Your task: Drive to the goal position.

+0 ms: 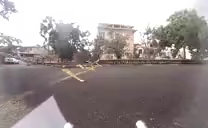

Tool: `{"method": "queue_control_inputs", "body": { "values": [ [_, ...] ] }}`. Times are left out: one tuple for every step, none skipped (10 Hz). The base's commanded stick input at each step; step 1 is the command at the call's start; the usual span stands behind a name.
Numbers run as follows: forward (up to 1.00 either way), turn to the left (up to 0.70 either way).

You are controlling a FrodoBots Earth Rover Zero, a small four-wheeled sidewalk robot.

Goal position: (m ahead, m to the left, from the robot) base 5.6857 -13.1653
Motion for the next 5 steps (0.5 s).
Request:
{"method": "queue_control_inputs", "body": {
  "values": [
    [0.00,-0.68],
    [0.00,-0.68],
    [0.00,-0.68],
    [0.00,-0.68],
    [0.00,-0.68]
  ]
}}
